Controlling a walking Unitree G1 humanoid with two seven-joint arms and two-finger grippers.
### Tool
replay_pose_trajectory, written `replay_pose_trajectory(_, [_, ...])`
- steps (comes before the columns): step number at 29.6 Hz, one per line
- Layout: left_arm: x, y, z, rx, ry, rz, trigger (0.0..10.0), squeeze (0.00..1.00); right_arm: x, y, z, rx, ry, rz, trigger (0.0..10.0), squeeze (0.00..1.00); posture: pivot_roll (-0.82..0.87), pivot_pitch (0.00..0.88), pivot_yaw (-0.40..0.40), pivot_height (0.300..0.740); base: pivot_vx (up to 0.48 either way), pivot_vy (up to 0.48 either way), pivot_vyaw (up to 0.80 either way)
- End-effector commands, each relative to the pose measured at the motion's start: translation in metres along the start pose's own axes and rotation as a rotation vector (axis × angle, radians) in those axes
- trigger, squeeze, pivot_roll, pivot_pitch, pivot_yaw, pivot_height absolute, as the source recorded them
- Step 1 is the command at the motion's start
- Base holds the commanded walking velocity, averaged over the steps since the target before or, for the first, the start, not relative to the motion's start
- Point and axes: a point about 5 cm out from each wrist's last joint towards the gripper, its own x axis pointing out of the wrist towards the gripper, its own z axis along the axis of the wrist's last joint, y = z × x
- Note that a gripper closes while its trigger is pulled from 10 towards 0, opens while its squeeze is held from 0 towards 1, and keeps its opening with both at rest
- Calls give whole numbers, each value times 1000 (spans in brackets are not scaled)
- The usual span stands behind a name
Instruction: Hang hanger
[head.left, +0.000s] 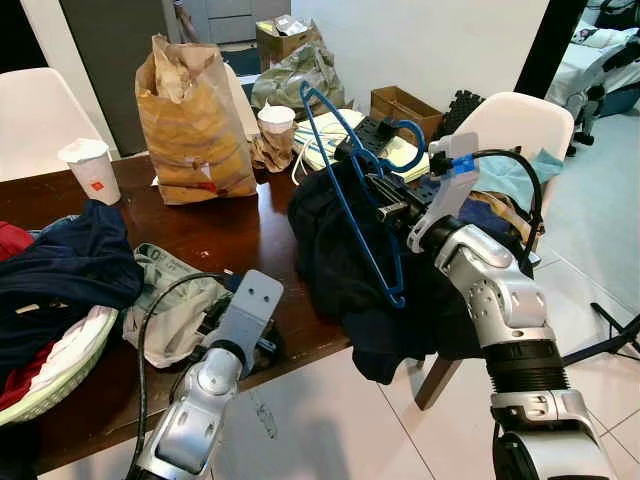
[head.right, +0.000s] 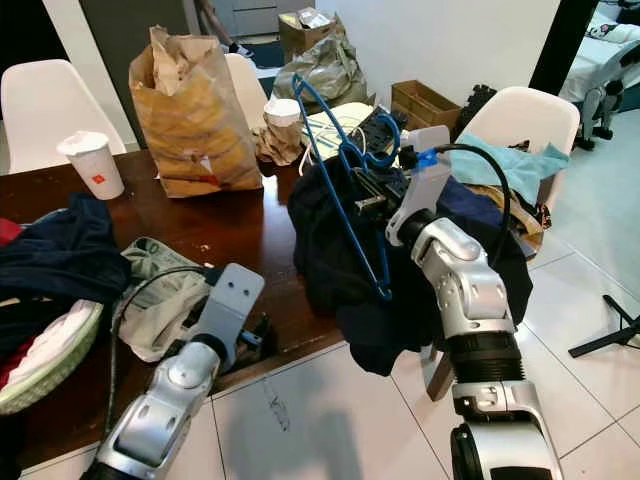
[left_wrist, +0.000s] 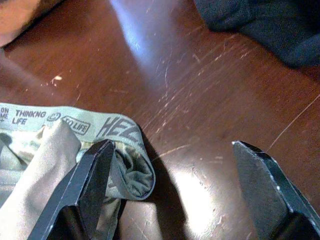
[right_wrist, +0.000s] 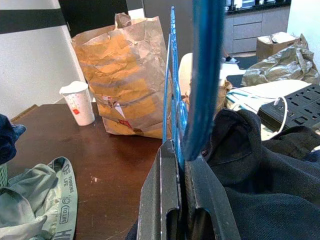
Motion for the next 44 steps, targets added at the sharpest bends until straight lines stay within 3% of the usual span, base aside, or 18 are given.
replay_pose_trajectory(1, [0, 0, -9, 34, 38, -3, 10000, 0, -2, 1, -3, 8, 9, 1, 10000, 0, -64, 73, 10, 740, 0, 0, 0])
replay_pose_trajectory(6, [0, 11, -11, 12, 49, 74, 10000, 0, -3, 1, -3, 6, 8, 1, 10000, 0, -67, 74, 11, 740, 0, 0, 0])
replay_pose_trajectory(10, [-4, 29, -10, -60, 36, 215, 10000, 0, -3, 0, -1, 8, 6, 4, 10000, 0, -65, 73, 7, 740, 0, 0, 0])
replay_pose_trajectory(15, [-5, 31, -9, -89, 30, 236, 10000, 0, -2, 1, -1, 8, 6, 8, 10000, 0, -64, 72, 6, 740, 0, 0, 0])
replay_pose_trajectory(28, [-6, 18, -17, -132, 70, 191, 9765, 0, -1, 2, -1, 6, 8, 17, 10000, 0, -69, 69, 6, 740, 0, 0, 0])
replay_pose_trajectory(29, [-5, 17, -16, -136, 68, 187, 4902, 0, -1, 1, 0, 6, 8, 16, 10000, 0, -70, 69, 7, 740, 0, 0, 0])
replay_pose_trajectory(30, [-5, 17, -16, -136, 68, 187, 4902, 0, -1, 1, 0, 6, 8, 16, 10000, 0, -70, 69, 7, 740, 0, 0, 0])
replay_pose_trajectory(31, [-5, 16, -15, -140, 66, 186, 2980, 0, -1, 1, 0, 6, 8, 15, 10000, 0, -70, 71, 7, 740, 0, 0, 0])
replay_pose_trajectory(32, [-5, 17, -15, -142, 65, 186, 0, 0, -2, 1, 0, 6, 9, 14, 10000, 0, -70, 72, 8, 740, 0, 0, 0])
replay_pose_trajectory(44, [-9, 22, -20, -145, 79, 207, 0, 0, -5, 1, -3, 6, 14, 8, 10000, 0, -65, 80, 7, 740, 0, 0, 0])
